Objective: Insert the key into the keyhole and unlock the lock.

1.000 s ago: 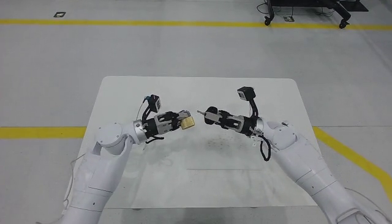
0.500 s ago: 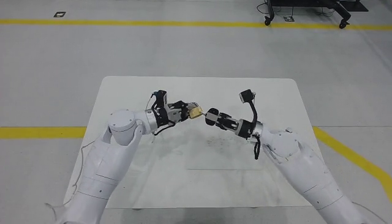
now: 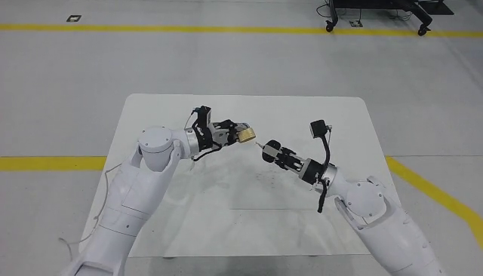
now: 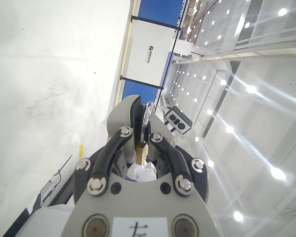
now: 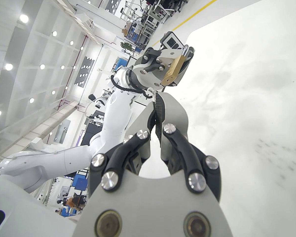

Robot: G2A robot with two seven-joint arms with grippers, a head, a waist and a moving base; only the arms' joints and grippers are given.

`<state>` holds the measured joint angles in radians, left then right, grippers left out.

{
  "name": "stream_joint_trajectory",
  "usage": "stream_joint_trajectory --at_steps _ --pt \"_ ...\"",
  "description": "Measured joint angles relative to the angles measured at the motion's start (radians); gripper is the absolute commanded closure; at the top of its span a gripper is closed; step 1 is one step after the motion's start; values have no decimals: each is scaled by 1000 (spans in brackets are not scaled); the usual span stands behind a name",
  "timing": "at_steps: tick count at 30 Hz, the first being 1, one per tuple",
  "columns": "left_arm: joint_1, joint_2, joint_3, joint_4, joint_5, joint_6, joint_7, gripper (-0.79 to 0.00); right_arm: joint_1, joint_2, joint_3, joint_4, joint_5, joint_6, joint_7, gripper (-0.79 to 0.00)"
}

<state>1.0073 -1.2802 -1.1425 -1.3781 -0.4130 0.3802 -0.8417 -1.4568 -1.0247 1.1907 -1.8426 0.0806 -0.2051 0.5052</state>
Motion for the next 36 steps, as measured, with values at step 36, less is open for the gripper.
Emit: stream_joint_trajectory --at_steps 36 --pt "-17 -5 59 -8 70 -27 180 0 52 -83 -142 16 186 330 -347 0"
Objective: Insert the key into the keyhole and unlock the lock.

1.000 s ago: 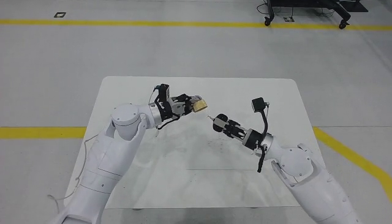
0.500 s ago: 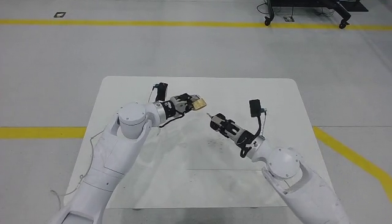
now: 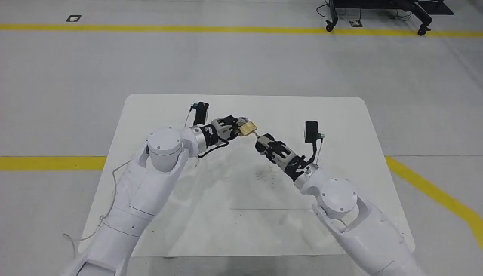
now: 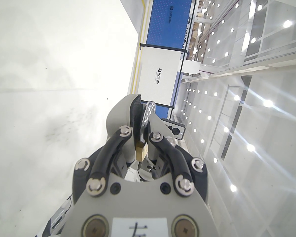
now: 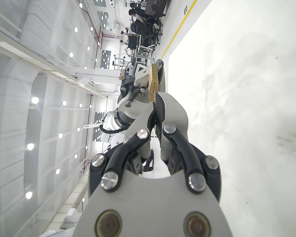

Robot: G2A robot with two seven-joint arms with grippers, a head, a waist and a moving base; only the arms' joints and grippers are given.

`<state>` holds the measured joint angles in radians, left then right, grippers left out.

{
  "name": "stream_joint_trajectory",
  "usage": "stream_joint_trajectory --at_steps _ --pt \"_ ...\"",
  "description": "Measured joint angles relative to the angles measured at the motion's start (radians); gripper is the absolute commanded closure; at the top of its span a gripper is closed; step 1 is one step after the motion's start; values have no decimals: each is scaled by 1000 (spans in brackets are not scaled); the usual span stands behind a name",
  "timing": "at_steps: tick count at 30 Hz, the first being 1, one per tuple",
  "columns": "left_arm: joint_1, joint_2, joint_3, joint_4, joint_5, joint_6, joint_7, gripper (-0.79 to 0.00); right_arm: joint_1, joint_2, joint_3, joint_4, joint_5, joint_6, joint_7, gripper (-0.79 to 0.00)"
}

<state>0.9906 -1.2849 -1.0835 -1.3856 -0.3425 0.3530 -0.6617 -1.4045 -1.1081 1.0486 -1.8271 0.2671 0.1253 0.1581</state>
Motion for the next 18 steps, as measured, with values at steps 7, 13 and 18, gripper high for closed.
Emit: stream_joint_trajectory --at_steps 7,13,18 --pt "2 1 -2 -4 2 -4 2 0 -16 -9 -11 -19 -29 -10 -21 0" --pt "6 7 -19 -15 2 -11 -7 0 -38 -10 0 -44 -50 -11 -9 0" --pt "9 9 -22 -17 -3 -19 -28 0 -54 -9 16 -62 -65 -5 3 0"
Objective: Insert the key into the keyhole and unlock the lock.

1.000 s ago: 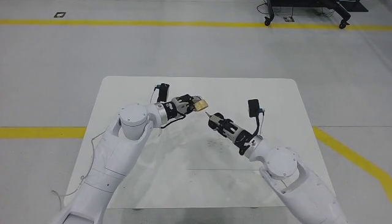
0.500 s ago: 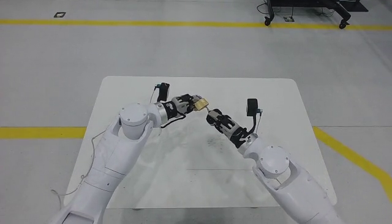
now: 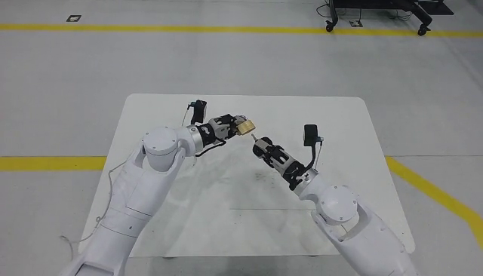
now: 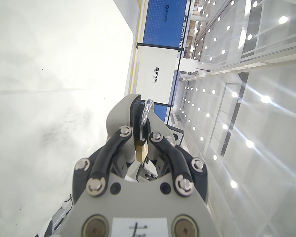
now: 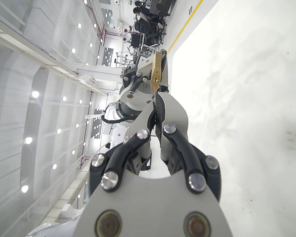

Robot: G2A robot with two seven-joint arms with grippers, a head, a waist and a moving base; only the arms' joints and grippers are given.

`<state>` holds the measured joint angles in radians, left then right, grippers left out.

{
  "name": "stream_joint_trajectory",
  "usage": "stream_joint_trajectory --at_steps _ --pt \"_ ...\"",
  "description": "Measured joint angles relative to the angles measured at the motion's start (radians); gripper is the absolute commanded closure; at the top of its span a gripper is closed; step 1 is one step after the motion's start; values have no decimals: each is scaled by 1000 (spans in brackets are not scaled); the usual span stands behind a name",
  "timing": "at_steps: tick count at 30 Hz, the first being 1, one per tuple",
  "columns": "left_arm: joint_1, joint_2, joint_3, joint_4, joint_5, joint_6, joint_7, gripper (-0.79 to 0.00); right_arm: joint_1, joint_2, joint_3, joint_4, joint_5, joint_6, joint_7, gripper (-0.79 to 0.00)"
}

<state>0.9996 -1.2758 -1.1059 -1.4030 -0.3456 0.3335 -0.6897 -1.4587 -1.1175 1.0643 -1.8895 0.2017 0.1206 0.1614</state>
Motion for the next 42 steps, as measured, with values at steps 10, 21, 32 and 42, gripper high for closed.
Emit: stream_joint_trajectory --at_steps 10,21,32,42 --pt "-4 1 11 0 4 2 -12 0 16 -11 -3 18 -6 12 4 0" --pt "-10 3 18 2 15 6 -21 0 21 -21 5 25 -20 24 3 0" --pt "-19 7 32 2 46 7 -42 0 24 -28 10 18 -45 62 15 0" --pt "-33 8 50 15 50 2 -91 0 26 -35 25 20 -37 75 15 -256"
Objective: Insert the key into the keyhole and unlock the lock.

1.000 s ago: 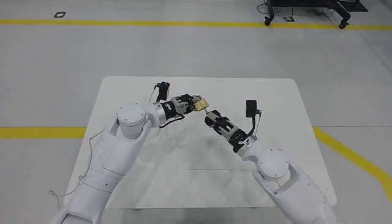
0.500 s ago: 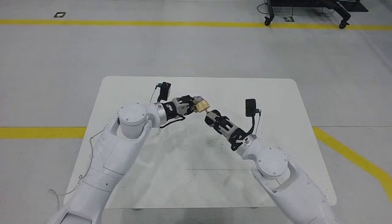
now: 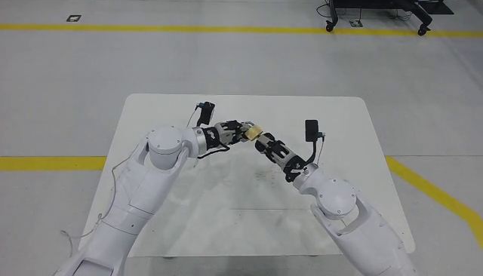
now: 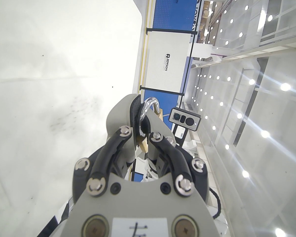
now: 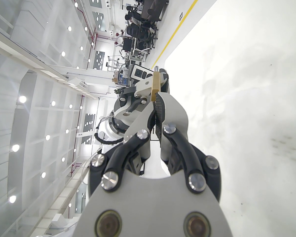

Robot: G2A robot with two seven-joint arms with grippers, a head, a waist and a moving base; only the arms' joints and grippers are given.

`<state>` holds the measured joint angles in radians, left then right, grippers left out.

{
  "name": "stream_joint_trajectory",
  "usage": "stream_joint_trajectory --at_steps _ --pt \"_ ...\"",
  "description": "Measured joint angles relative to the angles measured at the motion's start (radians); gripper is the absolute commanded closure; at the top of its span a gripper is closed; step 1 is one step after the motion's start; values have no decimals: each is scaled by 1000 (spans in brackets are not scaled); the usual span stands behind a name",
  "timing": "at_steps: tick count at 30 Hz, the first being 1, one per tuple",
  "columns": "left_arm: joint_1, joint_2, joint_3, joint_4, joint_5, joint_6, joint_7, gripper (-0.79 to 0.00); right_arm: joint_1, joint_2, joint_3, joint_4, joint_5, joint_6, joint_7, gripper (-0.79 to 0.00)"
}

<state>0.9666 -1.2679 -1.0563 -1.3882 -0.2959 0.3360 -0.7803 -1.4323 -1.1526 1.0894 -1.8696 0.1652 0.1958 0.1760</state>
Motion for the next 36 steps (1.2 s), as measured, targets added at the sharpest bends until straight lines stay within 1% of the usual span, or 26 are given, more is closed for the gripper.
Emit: stream_joint_trajectory --at_steps 1,2,16,22,27,29,32,35,36 --pt "-2 0 1 3 -2 -1 -2 0 1 -1 1 1 4 2 0 -597" --pt "-3 0 1 5 -3 -1 -3 0 1 -2 2 1 5 3 -1 -785" --pt "-4 3 -12 10 -21 -12 8 0 -38 -5 34 -34 26 -3 30 -785" --pt "-4 3 -13 9 -33 -22 2 0 -38 -5 34 -34 26 -3 30 -785" --pt "-9 0 -14 30 -77 -10 -8 0 -38 -5 34 -34 26 -3 30 -785" --pt "-12 -1 -20 50 -114 7 -16 0 -41 -5 36 -36 32 -7 33 -785" --pt "-20 -3 -26 78 -163 36 -28 0 -66 -2 71 -61 62 -35 45 -785" --pt "-27 -5 -27 94 -185 49 -31 0 -114 5 129 -118 99 -83 68 -785" --pt "-30 -5 -26 97 -188 52 -30 0 -132 7 149 -139 111 -103 77 -326"
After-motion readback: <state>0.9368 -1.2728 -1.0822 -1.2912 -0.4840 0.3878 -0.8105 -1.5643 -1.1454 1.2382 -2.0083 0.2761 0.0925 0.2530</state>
